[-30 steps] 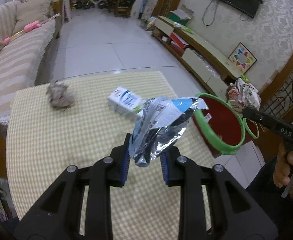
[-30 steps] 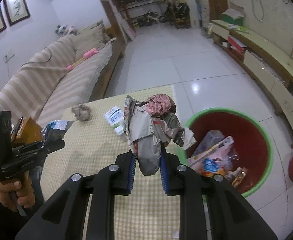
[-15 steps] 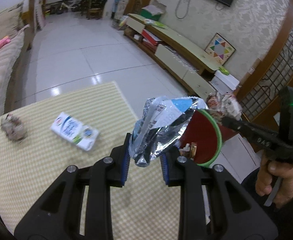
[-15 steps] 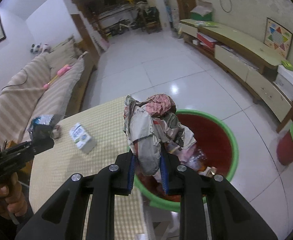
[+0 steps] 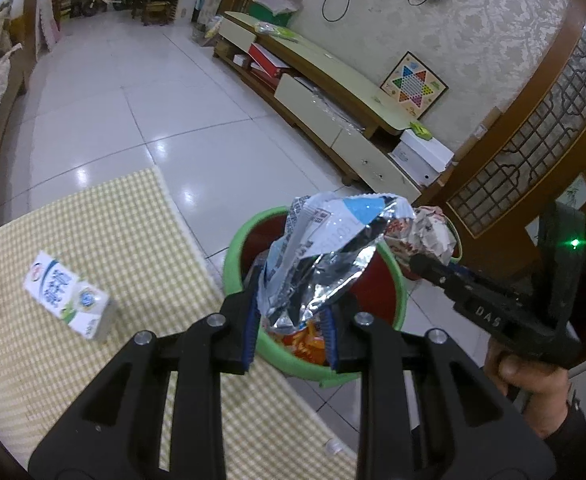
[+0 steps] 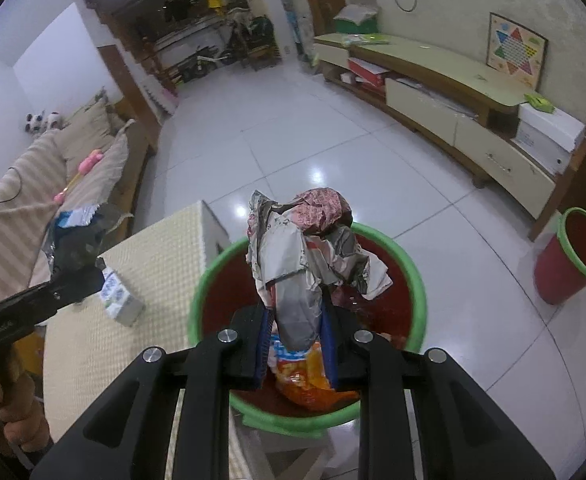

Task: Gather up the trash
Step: 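Carry the foil wrapper and crumpled paper over the bucket, then open both tools to drop the foil wrapper and paper into the bucket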

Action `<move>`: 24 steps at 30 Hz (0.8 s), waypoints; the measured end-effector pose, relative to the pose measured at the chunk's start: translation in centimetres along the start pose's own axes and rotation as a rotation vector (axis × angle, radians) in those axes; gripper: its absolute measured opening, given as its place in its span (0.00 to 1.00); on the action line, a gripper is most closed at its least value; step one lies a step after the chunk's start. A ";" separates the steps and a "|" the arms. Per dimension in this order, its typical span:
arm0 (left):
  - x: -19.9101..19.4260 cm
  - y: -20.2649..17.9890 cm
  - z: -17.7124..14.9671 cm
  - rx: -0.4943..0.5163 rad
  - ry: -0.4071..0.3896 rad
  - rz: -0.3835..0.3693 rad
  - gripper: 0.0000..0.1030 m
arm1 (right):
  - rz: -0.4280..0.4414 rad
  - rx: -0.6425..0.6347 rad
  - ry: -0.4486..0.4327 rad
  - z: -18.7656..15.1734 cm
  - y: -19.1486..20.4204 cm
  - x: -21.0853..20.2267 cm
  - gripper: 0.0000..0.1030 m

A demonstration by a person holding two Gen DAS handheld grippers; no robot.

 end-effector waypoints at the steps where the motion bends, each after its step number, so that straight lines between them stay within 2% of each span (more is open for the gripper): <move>1: 0.4 -0.2 0.1 0.002 0.004 -0.004 0.25 | -0.003 0.003 0.002 0.0 -0.1 0.1 0.20; 13: 4.3 -0.6 0.9 -0.030 0.082 -0.061 0.25 | -0.027 0.015 0.073 -0.5 -0.6 2.4 0.20; 24: 6.2 -1.3 0.5 -0.041 0.120 -0.091 0.25 | -0.034 0.037 0.108 -0.8 -0.8 3.3 0.20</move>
Point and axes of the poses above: each gripper's, at about its wrist camera, not at the fingertips, and x roughly the way its jaws point, y to its left, z to its top, the point moved 2 cm from there along x, roughly the way its jaws point, and after that the axes turned 2 degrees about -z, right-handed, at the moved point
